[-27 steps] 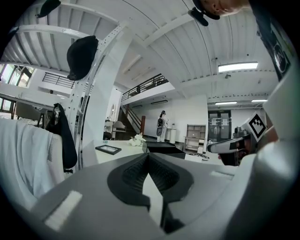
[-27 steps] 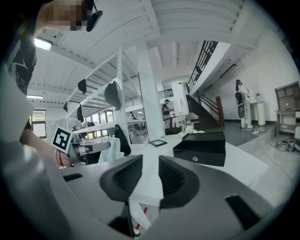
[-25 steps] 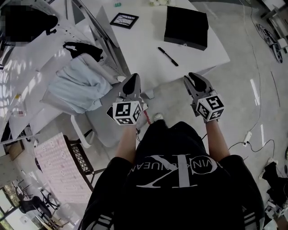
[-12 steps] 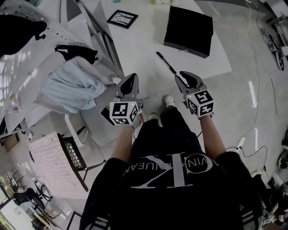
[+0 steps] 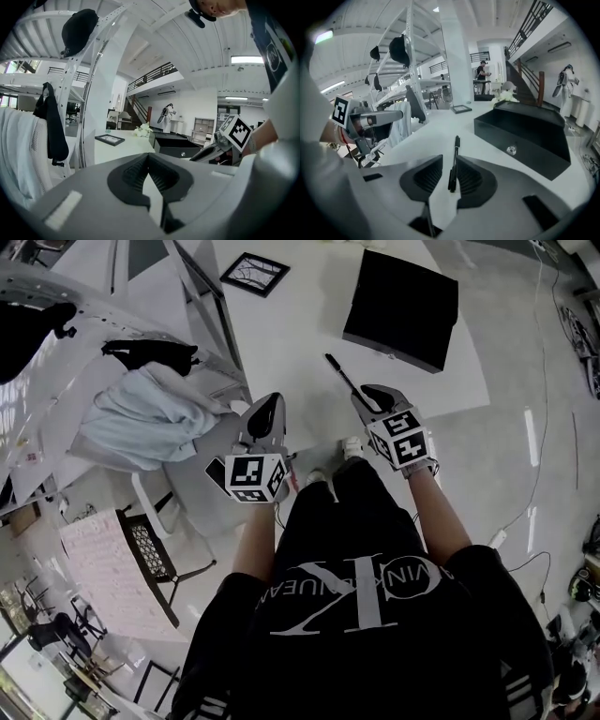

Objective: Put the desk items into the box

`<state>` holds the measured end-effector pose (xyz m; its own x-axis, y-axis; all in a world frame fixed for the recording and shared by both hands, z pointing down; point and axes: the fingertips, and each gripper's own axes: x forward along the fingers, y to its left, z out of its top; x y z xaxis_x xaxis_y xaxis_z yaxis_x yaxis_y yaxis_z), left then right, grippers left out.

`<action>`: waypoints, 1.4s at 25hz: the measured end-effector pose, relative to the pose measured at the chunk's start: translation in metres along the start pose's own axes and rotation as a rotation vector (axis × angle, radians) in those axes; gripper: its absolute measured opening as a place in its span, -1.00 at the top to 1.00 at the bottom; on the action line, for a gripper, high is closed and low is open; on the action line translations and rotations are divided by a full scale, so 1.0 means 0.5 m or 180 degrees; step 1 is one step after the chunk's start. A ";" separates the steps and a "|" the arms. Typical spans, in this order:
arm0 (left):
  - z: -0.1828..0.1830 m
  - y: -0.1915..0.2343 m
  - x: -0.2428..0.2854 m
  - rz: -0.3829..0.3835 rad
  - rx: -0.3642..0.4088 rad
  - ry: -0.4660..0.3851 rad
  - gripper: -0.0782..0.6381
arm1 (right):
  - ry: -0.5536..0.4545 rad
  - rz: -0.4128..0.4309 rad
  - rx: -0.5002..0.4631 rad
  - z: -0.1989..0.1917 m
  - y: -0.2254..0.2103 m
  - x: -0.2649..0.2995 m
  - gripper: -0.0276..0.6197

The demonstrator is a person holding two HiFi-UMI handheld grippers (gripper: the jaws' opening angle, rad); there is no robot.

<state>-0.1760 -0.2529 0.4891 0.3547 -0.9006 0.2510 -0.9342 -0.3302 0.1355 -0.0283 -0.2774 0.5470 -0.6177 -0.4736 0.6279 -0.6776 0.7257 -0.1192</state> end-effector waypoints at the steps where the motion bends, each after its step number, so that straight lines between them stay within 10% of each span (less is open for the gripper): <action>1: -0.003 0.000 0.004 0.0010 -0.0013 0.0012 0.75 | 0.0057 0.0022 0.0000 -0.004 -0.001 0.010 0.66; 17: -0.031 -0.006 0.035 0.0142 -0.0189 0.0085 0.75 | 0.0564 0.0157 -0.0295 -0.039 -0.010 0.082 0.66; 35: -0.030 -0.005 0.050 0.0155 -0.0236 0.0101 0.75 | 0.0385 0.0283 -0.0227 0.002 -0.028 0.067 0.73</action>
<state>-0.1642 -0.2704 0.5097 0.3111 -0.9053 0.2892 -0.9453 -0.2634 0.1926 -0.0399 -0.3036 0.5689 -0.6183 -0.3455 0.7059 -0.5899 0.7976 -0.1262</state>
